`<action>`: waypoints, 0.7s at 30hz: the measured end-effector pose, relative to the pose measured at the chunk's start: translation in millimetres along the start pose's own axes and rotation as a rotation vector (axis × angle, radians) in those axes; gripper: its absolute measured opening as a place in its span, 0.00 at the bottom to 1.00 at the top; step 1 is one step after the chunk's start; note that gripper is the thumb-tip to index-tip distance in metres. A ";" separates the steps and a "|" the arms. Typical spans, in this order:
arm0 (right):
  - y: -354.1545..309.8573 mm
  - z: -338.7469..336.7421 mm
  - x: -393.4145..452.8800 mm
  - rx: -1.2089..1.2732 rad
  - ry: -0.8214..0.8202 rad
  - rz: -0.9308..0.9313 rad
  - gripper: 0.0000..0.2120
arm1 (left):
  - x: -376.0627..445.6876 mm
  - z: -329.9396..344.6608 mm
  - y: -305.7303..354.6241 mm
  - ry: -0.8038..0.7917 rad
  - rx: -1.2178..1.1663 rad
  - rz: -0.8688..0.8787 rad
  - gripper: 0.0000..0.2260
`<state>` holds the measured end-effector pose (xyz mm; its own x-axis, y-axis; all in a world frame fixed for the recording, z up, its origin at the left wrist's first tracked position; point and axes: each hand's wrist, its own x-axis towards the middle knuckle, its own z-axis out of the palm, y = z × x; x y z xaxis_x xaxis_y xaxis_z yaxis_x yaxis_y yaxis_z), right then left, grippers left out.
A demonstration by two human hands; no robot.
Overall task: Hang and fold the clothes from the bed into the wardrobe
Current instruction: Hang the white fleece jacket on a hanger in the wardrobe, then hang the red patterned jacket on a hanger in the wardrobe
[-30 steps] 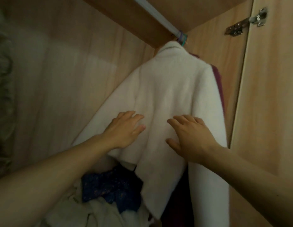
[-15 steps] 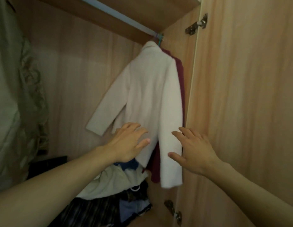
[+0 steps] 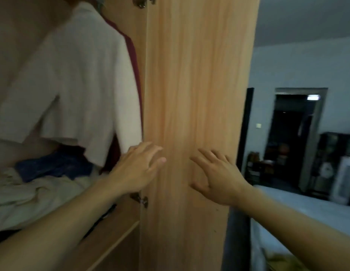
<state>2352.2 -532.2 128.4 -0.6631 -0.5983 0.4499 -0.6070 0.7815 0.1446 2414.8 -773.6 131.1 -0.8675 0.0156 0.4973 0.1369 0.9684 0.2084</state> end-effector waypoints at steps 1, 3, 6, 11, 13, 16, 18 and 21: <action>11.0 -3.2 -17.4 -0.022 -0.016 0.038 0.36 | 4.2 8.6 16.2 -0.009 -0.014 0.023 0.30; 36.3 -7.5 -47.8 -0.057 -0.033 0.091 0.36 | 14.3 27.4 48.7 -0.033 -0.035 0.088 0.28; 81.2 -14.2 -91.3 -0.086 -0.057 0.201 0.37 | 26.0 55.4 101.9 -0.100 -0.054 0.175 0.28; 159.8 -16.3 -163.8 -0.081 -0.068 0.367 0.37 | 34.7 100.6 187.3 -0.173 -0.077 0.292 0.25; 193.2 -17.6 -192.7 -0.088 -0.071 0.416 0.37 | 40.9 119.0 222.0 -0.199 -0.090 0.344 0.26; 250.1 -20.8 -235.6 -0.092 -0.076 0.473 0.36 | 52.3 149.4 276.5 -0.228 -0.115 0.396 0.34; 288.6 -21.7 -266.1 -0.085 -0.068 0.520 0.36 | 59.9 176.8 316.0 -0.246 -0.113 0.440 0.37; 342.0 -22.6 -311.8 -0.080 -0.083 0.581 0.36 | 64.3 217.9 380.8 -0.310 -0.101 0.471 0.37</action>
<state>2361.3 -74.4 57.5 -0.9108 -0.0776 0.4055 -0.1011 0.9942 -0.0370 2306.9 -349.6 59.0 -0.7994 0.5267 0.2891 0.5744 0.8110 0.1111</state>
